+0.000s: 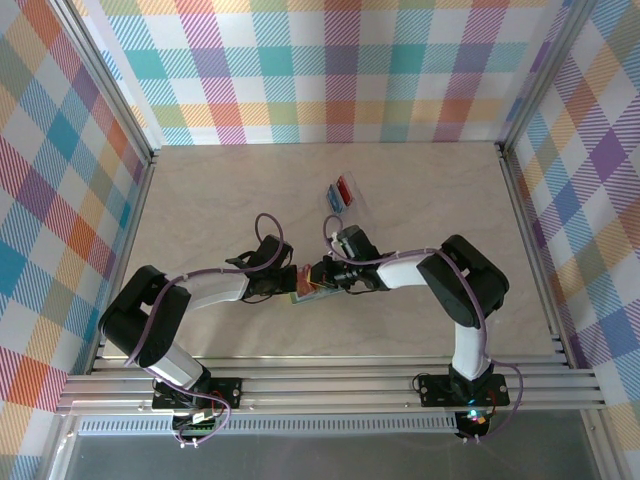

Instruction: Put the credit cards into the card holder

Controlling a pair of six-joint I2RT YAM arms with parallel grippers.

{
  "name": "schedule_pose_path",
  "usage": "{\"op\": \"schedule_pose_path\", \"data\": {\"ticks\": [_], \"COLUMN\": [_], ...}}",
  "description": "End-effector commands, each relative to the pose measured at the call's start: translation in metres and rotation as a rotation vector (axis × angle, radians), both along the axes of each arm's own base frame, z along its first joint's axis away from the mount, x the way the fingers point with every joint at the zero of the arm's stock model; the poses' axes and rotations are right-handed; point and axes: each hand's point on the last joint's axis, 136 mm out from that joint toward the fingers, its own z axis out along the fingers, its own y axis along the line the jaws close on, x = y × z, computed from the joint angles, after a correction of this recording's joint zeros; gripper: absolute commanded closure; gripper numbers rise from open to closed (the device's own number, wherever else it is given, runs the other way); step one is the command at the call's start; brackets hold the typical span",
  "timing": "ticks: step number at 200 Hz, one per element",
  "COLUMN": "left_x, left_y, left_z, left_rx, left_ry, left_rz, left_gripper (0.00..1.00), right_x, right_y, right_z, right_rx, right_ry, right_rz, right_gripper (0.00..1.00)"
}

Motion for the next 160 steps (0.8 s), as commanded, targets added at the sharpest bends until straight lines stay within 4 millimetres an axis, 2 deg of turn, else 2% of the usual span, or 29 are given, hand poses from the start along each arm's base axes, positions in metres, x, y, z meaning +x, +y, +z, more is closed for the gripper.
{"op": "schedule_pose_path", "data": {"ticks": [1,30,48,103,121,160], "left_x": [-0.04,-0.04,-0.04,-0.042,-0.041,-0.043], "left_y": [0.013,0.012,0.012,0.012,0.011,0.007], "left_z": [-0.033,-0.027,-0.024,-0.019,-0.017,-0.019], "left_rx": [0.072,0.054,0.047,0.025,0.022,0.003], "left_ry": [0.145,0.133,0.124,0.114,0.11,0.125], "left_rz": [-0.04,-0.045,-0.045,-0.048,-0.053,-0.064], "left_gripper": [1.0,1.0,1.0,1.0,0.99,1.0], "right_x": [-0.025,-0.025,-0.024,-0.02,-0.016,-0.004], "right_y": [0.004,-0.015,-0.029,-0.073,-0.088,-0.101], "right_z": [-0.011,0.007,0.016,0.043,0.037,0.021], "right_rx": [-0.077,-0.172,-0.237,-0.431,-0.565,-0.69], "right_ry": [-0.004,-0.072,-0.112,-0.248,-0.28,-0.303], "right_rz": [0.086,0.078,0.067,0.018,0.001,-0.029], "right_gripper": [0.87,0.62,0.53,0.47,0.43,0.35]}}
